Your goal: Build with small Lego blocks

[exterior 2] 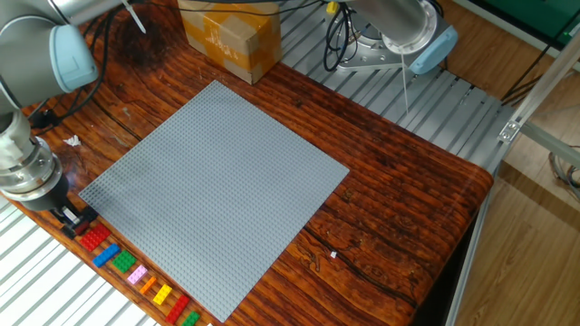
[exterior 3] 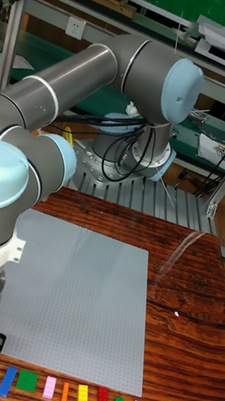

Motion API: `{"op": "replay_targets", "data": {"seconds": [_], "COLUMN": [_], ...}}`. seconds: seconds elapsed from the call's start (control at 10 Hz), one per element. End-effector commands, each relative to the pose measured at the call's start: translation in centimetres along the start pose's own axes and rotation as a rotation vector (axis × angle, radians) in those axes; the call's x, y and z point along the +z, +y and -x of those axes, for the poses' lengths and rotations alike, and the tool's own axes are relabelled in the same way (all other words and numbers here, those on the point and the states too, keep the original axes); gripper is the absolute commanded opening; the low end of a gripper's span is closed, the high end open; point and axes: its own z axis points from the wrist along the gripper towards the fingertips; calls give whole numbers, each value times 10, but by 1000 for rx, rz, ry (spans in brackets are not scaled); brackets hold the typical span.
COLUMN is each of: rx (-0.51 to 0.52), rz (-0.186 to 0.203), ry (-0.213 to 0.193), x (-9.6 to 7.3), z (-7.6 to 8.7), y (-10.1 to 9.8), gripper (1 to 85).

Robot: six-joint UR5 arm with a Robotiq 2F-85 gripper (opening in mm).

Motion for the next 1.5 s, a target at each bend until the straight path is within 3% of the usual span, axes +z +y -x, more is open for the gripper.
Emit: {"op": "replay_targets", "data": {"seconds": [0.0, 0.4, 0.7, 1.1, 1.4], "rx": [18, 67, 86, 88, 105], "rz": [-10, -36, -41, -49, -53], "ry": [-2, 9, 9, 5, 19], "x": [-1, -5, -8, -14, -23], "z": [1, 1, 6, 11, 2], "y": [-4, -5, -6, -9, -8], "gripper": [287, 107, 27, 10, 10]}}
